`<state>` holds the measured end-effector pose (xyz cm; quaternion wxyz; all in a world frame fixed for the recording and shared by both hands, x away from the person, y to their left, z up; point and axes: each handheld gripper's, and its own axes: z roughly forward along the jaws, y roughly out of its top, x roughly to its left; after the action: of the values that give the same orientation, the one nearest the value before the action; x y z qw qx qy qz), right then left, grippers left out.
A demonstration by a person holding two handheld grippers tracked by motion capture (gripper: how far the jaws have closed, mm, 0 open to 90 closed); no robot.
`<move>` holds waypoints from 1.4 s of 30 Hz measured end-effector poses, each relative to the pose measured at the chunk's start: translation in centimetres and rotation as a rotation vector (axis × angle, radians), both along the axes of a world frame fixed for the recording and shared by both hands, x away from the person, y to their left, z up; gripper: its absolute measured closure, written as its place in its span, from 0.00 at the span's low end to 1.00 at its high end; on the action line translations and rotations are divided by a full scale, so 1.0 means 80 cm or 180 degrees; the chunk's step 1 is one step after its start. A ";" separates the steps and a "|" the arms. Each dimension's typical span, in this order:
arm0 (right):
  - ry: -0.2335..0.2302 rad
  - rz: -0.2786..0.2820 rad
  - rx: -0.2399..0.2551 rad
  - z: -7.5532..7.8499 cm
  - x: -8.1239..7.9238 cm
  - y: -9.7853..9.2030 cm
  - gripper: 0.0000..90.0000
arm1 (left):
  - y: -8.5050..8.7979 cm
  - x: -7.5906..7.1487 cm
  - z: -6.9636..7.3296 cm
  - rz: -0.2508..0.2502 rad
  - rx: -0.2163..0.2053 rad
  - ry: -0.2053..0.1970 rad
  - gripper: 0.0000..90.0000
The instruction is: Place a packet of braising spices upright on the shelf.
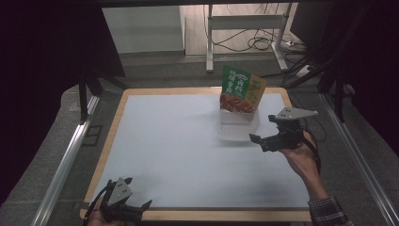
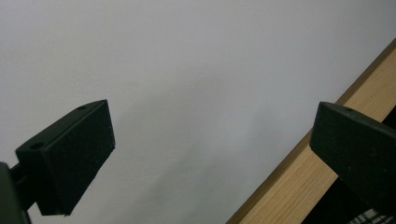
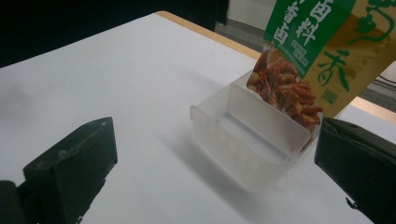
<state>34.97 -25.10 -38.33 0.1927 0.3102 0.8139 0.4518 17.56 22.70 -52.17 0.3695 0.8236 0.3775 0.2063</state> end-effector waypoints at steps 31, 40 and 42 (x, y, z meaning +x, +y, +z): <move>0.0184 0.0066 -0.0025 -0.050 -0.067 -0.005 0.00 | -0.003 -0.001 -0.001 -0.0037 0.0058 -0.0013 0.01; 0.0138 -0.0058 -0.0052 -0.062 -0.088 -0.014 0.00 | -0.004 -0.001 -0.001 -0.0035 0.0071 -0.0018 0.01; 0.0111 -0.0088 -0.0059 -0.064 -0.092 -0.016 0.00 | -0.004 -0.001 -0.001 -0.0038 0.0074 -0.0018 0.01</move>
<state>27.58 -26.40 -43.48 0.1876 0.3274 0.8169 0.4361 17.49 22.40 -52.24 0.3621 0.8296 0.3691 0.2108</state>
